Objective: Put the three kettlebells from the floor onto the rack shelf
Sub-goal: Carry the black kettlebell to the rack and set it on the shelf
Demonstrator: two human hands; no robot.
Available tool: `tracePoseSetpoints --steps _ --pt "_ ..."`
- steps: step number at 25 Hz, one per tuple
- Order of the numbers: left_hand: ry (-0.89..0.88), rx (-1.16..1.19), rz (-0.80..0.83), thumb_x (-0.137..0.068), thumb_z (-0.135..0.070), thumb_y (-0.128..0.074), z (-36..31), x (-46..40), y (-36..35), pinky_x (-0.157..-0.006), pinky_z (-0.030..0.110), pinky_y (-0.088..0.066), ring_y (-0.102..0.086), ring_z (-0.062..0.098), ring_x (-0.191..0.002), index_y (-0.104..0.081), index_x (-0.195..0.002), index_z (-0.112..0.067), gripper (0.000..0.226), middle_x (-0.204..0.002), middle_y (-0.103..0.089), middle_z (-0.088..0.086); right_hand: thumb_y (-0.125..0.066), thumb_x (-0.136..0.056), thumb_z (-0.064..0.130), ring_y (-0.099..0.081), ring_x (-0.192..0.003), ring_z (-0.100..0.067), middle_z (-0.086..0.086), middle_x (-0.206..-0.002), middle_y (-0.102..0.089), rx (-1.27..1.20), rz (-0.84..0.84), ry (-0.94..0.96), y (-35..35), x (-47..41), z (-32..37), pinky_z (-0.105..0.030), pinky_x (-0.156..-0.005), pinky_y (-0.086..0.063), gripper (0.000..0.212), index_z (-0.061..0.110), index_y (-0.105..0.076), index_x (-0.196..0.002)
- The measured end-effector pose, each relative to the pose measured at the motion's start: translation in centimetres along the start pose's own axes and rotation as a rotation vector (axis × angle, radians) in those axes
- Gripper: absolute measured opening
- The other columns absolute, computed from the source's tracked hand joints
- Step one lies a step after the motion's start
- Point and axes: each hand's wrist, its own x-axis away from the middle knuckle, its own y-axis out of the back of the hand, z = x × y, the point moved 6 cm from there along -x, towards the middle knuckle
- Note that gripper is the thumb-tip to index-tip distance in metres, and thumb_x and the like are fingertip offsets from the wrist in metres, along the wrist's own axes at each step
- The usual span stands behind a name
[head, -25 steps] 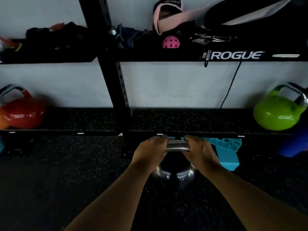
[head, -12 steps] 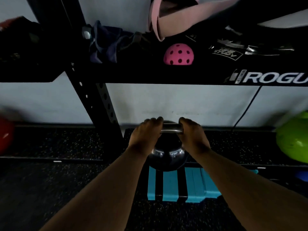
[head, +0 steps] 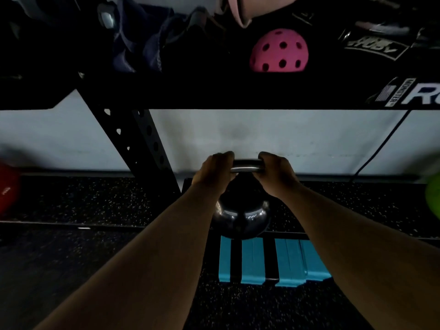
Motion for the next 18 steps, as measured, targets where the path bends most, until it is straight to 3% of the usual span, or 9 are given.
tracePoseSetpoints --steps 7,10,14,18 --pt "-0.022 0.052 -0.014 -0.082 -0.018 -0.066 0.8 -0.8 0.0 -0.064 0.031 -0.035 -0.06 0.033 -0.086 -0.055 -0.095 -0.011 0.019 -0.089 -0.063 0.012 -0.057 -0.079 0.009 -0.051 -0.065 -0.029 -0.005 -0.068 -0.052 -0.036 -0.009 -0.023 -0.9 -1.0 -0.6 -0.031 -0.057 -0.036 0.008 0.014 -0.051 -0.078" --pt "0.013 0.1 -0.002 -0.081 -0.017 -0.069 0.6 -0.6 -0.1 -0.064 0.031 -0.036 -0.059 0.029 -0.087 -0.052 -0.097 -0.012 0.023 -0.09 -0.06 0.008 -0.056 -0.082 0.013 -0.056 -0.088 -0.037 -0.014 -0.091 -0.059 -0.003 0.043 -0.063 -1.2 -0.9 -0.8 -0.035 -0.066 -0.039 0.015 0.012 -0.053 -0.096" --pt "0.124 0.185 -0.035 -0.074 -0.018 -0.075 0.5 1.1 -0.4 -0.088 0.04 -0.046 -0.052 0.028 -0.11 -0.039 -0.128 -0.022 0.066 -0.126 -0.048 0.009 -0.067 -0.076 0.031 -0.041 -0.116 -0.033 -0.01 -0.123 -0.047 0.182 0.119 0.017 -0.1 -0.3 0.3 -0.04 -0.086 -0.035 0.06 0.027 -0.039 -0.129" --pt "0.173 0.12 -0.064 -0.071 -0.029 -0.075 2.6 6.5 -0.4 -0.102 0.048 -0.035 -0.038 0.031 -0.129 -0.017 -0.147 -0.026 0.095 -0.144 -0.035 0.009 -0.064 -0.073 0.026 -0.035 -0.129 -0.031 -0.009 -0.137 -0.04 0.217 0.022 0.291 0.8 3.1 4.1 -0.044 -0.107 -0.03 0.071 0.027 -0.036 -0.137"
